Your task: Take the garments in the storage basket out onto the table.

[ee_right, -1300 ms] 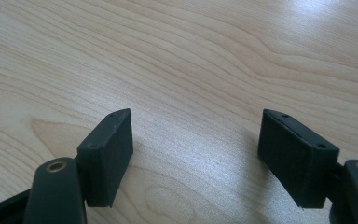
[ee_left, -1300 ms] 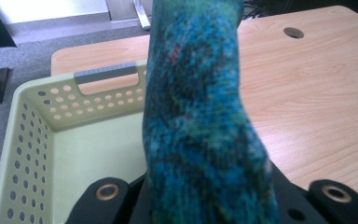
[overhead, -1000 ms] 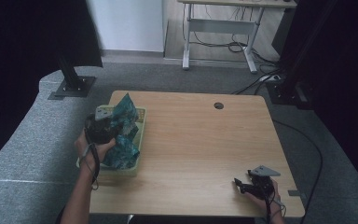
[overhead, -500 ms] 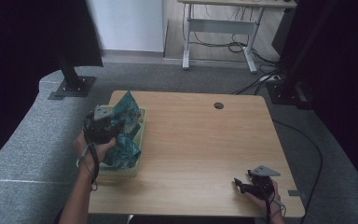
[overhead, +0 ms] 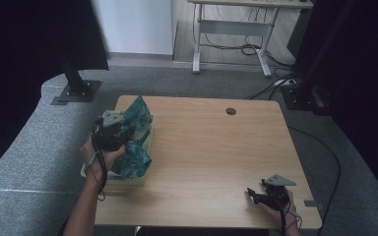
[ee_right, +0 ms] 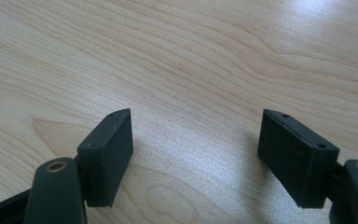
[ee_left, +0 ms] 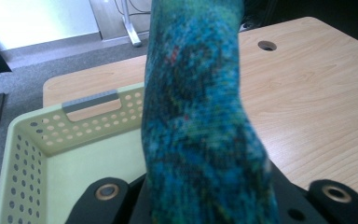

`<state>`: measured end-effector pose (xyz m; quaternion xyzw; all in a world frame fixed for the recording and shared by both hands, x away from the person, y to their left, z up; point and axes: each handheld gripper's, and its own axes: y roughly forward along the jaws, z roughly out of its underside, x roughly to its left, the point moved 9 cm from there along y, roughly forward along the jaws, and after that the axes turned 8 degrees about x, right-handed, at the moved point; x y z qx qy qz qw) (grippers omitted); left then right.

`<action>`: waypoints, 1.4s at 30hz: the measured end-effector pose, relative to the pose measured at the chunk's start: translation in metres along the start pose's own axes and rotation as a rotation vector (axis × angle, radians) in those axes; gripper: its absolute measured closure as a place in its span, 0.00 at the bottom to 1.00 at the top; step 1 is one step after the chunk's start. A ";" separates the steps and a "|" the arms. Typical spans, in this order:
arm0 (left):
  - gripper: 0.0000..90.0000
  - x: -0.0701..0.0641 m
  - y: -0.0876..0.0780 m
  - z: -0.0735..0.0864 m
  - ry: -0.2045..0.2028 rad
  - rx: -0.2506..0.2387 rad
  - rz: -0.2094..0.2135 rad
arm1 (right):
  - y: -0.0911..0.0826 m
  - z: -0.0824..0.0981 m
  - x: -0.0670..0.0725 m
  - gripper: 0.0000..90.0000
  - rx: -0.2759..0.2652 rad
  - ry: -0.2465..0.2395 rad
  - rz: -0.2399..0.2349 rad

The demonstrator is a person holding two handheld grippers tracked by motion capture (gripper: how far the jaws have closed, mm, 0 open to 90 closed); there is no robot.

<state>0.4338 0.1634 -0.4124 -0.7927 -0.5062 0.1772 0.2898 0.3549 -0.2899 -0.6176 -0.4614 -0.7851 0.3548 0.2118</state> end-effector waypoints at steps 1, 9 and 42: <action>0.97 -0.001 0.000 0.000 0.002 0.000 0.001 | 0.000 0.000 0.000 0.28 0.000 0.000 0.000; 0.97 -0.007 -0.004 -0.005 0.019 -0.013 -0.003 | 0.000 0.000 0.000 0.28 0.000 0.001 -0.001; 0.97 -0.030 -0.014 -0.018 0.058 -0.056 -0.001 | 0.000 0.000 0.000 0.28 0.000 -0.001 0.000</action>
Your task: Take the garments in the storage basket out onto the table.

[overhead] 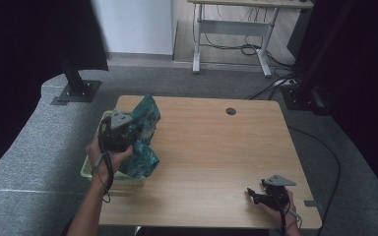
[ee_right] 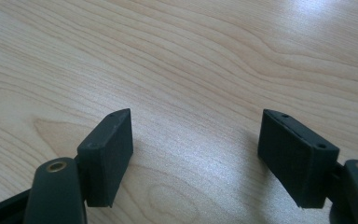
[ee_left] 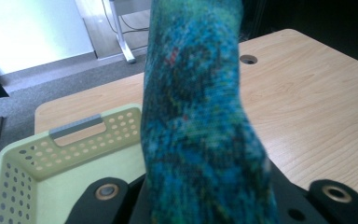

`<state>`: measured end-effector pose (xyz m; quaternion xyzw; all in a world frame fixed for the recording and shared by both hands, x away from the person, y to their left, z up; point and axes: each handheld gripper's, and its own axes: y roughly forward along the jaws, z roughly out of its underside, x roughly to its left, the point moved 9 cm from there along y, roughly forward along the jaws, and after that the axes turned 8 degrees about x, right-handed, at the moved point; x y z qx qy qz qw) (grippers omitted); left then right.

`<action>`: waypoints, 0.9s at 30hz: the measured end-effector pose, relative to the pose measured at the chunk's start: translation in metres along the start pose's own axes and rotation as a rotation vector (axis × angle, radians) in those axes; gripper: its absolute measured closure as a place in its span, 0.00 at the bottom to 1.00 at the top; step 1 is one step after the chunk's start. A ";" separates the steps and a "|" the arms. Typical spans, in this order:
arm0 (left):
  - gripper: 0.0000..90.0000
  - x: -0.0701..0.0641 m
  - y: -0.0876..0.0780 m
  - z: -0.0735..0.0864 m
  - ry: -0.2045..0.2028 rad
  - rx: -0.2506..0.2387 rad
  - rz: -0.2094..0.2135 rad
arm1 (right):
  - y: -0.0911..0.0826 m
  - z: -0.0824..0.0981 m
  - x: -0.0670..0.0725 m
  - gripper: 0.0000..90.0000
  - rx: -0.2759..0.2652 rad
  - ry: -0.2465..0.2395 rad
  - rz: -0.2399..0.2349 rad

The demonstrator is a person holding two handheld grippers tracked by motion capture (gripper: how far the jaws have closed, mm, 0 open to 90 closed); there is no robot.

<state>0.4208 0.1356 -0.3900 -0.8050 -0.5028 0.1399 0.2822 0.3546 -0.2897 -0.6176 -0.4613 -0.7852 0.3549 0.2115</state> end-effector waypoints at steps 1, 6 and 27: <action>0.97 -0.001 0.000 0.000 0.000 0.001 0.001 | 0.000 0.000 0.000 0.28 0.000 0.000 0.000; 0.97 -0.005 0.001 -0.001 0.006 0.002 0.007 | 0.000 0.000 0.000 0.28 0.000 0.000 0.000; 0.97 -0.020 0.005 -0.004 0.024 -0.001 0.039 | 0.000 0.000 0.000 0.28 0.000 0.000 0.000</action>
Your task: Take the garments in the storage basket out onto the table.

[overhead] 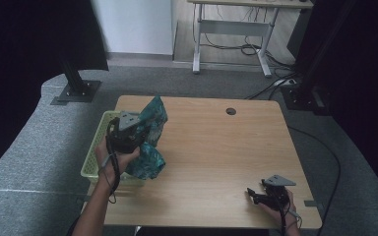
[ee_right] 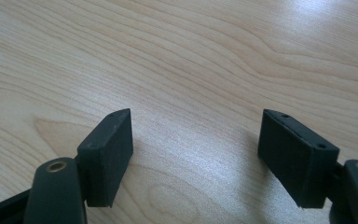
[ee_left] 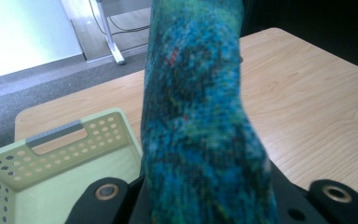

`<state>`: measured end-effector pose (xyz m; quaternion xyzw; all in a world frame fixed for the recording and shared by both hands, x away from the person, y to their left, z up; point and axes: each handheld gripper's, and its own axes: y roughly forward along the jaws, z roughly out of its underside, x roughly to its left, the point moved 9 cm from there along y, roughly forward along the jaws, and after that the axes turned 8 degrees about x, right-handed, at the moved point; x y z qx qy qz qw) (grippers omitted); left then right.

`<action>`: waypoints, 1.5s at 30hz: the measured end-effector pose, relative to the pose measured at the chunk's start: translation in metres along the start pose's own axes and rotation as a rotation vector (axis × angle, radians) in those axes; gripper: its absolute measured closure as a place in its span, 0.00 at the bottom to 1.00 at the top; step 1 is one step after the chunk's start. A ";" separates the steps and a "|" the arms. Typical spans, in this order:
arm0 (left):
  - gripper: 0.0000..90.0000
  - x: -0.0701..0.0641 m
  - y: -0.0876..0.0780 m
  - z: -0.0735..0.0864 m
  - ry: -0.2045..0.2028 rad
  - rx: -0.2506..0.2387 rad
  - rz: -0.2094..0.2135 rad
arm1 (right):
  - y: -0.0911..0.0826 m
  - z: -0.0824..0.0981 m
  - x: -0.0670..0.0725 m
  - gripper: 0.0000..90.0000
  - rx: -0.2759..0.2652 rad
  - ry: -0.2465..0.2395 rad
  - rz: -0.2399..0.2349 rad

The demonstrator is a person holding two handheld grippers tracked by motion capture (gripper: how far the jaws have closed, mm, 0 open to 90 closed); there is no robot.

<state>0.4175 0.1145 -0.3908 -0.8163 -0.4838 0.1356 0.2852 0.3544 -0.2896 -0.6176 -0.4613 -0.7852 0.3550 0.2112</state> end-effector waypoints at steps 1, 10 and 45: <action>0.97 -0.001 0.000 0.000 -0.001 -0.002 0.000 | 0.000 0.000 0.000 0.28 0.000 0.000 0.000; 0.97 -0.011 0.005 -0.003 0.010 -0.002 0.016 | 0.000 0.000 0.000 0.28 0.000 0.000 -0.001; 0.97 -0.045 0.015 -0.016 0.051 -0.013 0.067 | 0.000 0.000 0.001 0.28 0.001 -0.001 -0.001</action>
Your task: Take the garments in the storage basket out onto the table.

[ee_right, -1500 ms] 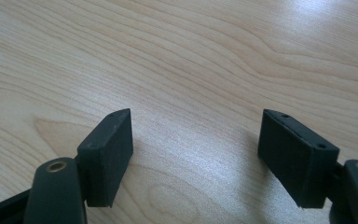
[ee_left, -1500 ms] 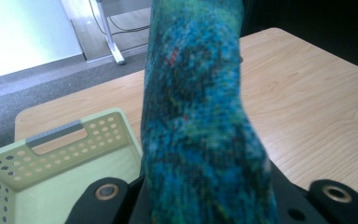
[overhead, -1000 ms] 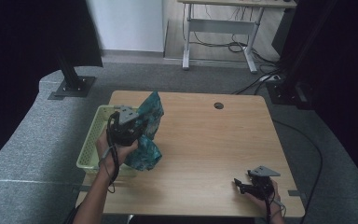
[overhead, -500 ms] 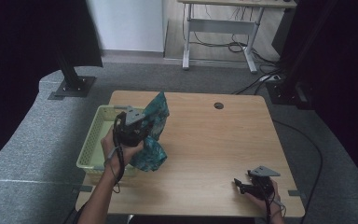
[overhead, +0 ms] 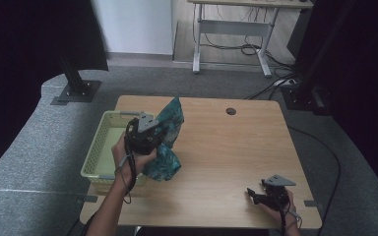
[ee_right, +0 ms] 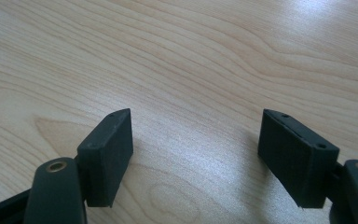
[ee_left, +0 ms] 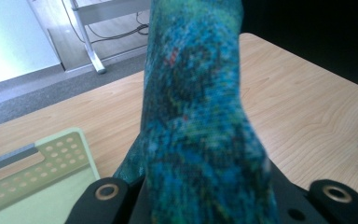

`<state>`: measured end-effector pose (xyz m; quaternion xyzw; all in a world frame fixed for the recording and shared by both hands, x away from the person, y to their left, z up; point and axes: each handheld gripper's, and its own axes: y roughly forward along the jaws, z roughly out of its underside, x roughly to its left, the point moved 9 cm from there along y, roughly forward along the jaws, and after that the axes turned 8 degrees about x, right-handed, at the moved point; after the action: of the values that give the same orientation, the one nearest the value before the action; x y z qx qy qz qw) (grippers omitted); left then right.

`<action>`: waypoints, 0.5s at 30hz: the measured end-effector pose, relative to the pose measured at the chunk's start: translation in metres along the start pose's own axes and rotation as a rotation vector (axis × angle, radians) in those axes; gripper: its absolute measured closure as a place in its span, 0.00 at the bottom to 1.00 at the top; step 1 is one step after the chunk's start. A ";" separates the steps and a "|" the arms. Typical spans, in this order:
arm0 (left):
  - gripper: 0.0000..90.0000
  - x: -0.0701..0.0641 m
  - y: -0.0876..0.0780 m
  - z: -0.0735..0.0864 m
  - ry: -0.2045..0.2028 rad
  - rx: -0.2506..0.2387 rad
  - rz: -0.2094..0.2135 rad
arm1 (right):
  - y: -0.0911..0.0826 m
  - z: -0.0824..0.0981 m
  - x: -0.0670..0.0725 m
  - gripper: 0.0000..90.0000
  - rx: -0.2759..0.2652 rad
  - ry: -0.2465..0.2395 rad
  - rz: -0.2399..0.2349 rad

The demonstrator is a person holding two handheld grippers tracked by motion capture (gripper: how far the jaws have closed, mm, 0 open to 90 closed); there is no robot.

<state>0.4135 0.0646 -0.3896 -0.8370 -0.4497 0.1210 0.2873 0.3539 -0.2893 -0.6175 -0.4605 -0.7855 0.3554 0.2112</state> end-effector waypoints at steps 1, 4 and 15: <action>0.97 -0.001 0.000 -0.001 0.002 0.000 0.002 | 0.000 0.000 0.000 0.28 0.000 0.000 0.000; 0.97 -0.005 0.001 -0.002 0.005 -0.002 0.007 | 0.000 0.000 0.000 0.28 0.000 0.000 0.000; 0.97 -0.015 0.007 -0.005 0.015 0.000 0.025 | 0.000 0.000 0.000 0.28 0.000 0.000 0.000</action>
<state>0.4120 0.0476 -0.3907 -0.8434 -0.4371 0.1186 0.2891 0.3539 -0.2893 -0.6176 -0.4605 -0.7856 0.3553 0.2111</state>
